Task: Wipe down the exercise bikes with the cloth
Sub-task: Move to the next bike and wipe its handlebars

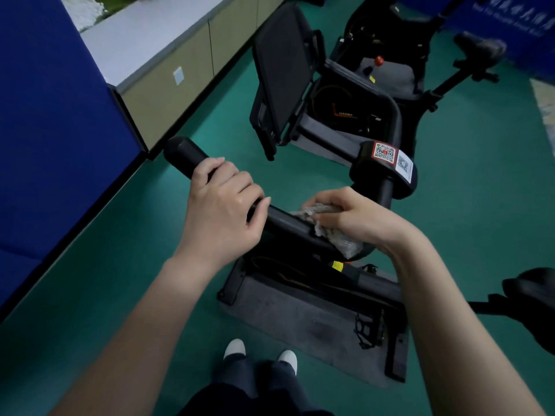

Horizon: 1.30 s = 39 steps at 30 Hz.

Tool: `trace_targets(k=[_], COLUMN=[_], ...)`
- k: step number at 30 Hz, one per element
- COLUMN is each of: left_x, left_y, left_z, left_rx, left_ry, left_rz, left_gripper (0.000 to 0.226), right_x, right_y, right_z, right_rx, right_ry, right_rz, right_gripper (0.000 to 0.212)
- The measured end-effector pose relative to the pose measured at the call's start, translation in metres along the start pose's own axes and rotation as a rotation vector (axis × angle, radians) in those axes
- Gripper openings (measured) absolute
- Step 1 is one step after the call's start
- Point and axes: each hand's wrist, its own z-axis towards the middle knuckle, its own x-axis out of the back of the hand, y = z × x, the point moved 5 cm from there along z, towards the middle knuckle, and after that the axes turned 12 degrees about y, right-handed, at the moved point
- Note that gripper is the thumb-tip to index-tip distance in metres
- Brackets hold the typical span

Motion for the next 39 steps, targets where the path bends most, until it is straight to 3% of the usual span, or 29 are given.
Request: trace_targets(k=[11,12,14,17,20,23,27,34,39], left_x=[0.0,-0.001,-0.002,-0.003,-0.003,-0.004,-0.004,-0.004,-0.004], left_y=[0.002,0.001,0.001,0.0,0.0,0.0,0.0,-0.001,-0.002], left_z=[-0.001,-0.001,-0.001,-0.001,-0.002,-0.002,-0.002,-0.003,-0.003], left_rx=[-0.013,-0.013,-0.015,-0.025,-0.036,-0.045,-0.06,-0.105,-0.126], left_ry=[0.029,0.035,0.041,0.053,0.07,0.083,0.096,0.109,0.121], left_rz=[0.052,0.055,0.059,0.059,0.057,0.064,0.061,0.084,0.087], left_gripper=[0.025,0.025,0.025,0.026,0.026,0.027,0.027,0.028,0.028], right_x=[0.006,0.012,0.021,0.007,-0.037,-0.084,-0.112,-0.137,-0.135], right_y=[-0.001,0.003,0.007,0.012,0.021,0.035,0.038,-0.003,-0.001], right_z=[-0.015,-0.026,-0.05,-0.096,-0.131,-0.126,-0.082,-0.037,-0.045], right_rx=[0.053,0.073,0.139,0.132,-0.022,-0.282,-0.484,-0.582,-0.601], right_ry=[0.011,0.064,0.329,0.759,0.944,0.857,0.816,0.736,0.722], right_rz=[-0.047,-0.079,-0.078,0.181,0.45,0.7,0.861,1.5,1.585], right_gripper=[0.017,0.017,0.019,0.02,0.024,0.03,0.01,0.016,0.016])
